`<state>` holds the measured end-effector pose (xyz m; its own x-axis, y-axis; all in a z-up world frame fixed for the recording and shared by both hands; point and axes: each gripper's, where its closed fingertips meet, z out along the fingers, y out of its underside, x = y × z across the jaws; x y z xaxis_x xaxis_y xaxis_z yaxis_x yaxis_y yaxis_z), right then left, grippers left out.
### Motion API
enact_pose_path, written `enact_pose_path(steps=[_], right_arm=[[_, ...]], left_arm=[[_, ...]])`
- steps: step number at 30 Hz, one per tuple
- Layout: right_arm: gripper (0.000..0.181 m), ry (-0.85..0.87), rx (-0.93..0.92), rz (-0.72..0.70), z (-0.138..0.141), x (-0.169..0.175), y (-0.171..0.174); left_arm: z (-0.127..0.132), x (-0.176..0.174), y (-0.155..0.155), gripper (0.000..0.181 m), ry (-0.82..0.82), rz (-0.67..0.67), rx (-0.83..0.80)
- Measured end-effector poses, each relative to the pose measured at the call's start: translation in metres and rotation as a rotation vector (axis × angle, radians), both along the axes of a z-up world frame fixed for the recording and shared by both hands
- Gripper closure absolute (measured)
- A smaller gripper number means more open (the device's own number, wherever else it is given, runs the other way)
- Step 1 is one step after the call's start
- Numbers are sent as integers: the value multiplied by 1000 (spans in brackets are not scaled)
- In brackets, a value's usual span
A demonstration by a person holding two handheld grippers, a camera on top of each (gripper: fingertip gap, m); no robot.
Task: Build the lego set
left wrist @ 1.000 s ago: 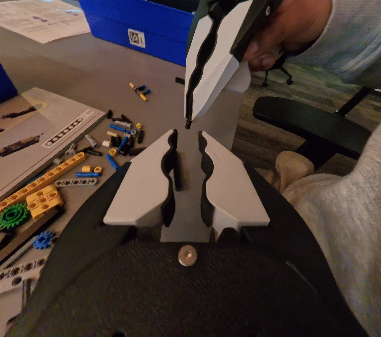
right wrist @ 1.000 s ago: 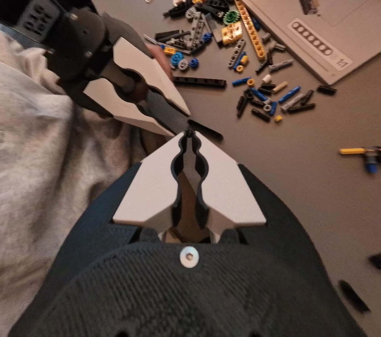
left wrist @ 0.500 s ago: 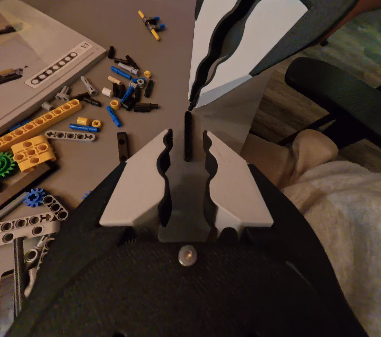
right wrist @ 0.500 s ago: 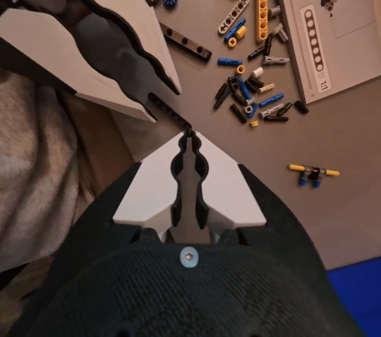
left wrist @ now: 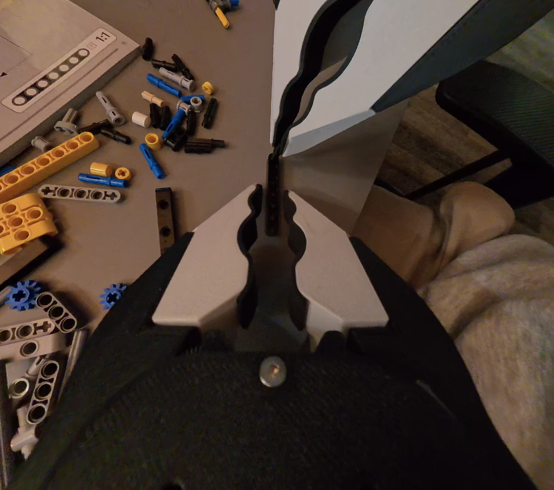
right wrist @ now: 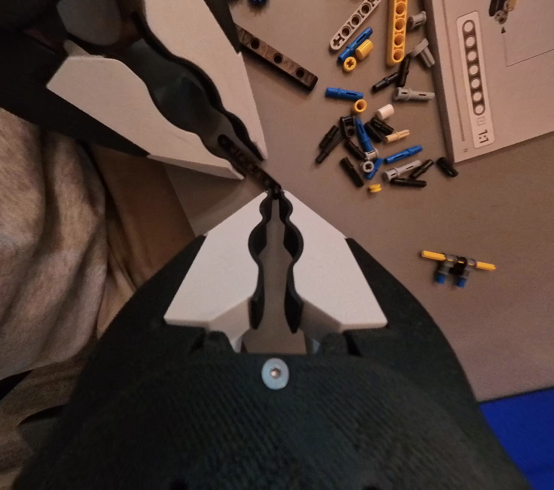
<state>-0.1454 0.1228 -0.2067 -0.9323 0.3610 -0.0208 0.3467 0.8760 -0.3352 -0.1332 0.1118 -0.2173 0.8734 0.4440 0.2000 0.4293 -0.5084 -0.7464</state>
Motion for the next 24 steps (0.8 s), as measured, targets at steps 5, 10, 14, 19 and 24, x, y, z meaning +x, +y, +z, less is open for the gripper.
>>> enact_pose_path(steps=[5, 10, 14, 19, 24], right_arm=[[179, -9, 20, 11, 0, 0, 0], [179, -30, 56, 36, 0, 0, 0], [179, -40, 81, 53, 0, 0, 0], [179, -51, 105, 63, 0, 0, -1], [179, -61, 122, 63, -1, 1, -1]], left_arm=[[0, -2, -1, 174, -23, 11, 7], [0, -1, 0, 174, -26, 7, 7], [0, -1, 0, 174, -38, 8, 14], [0, -1, 0, 175, -36, 8, 13], [0, -1, -1, 175, -43, 8, 17]])
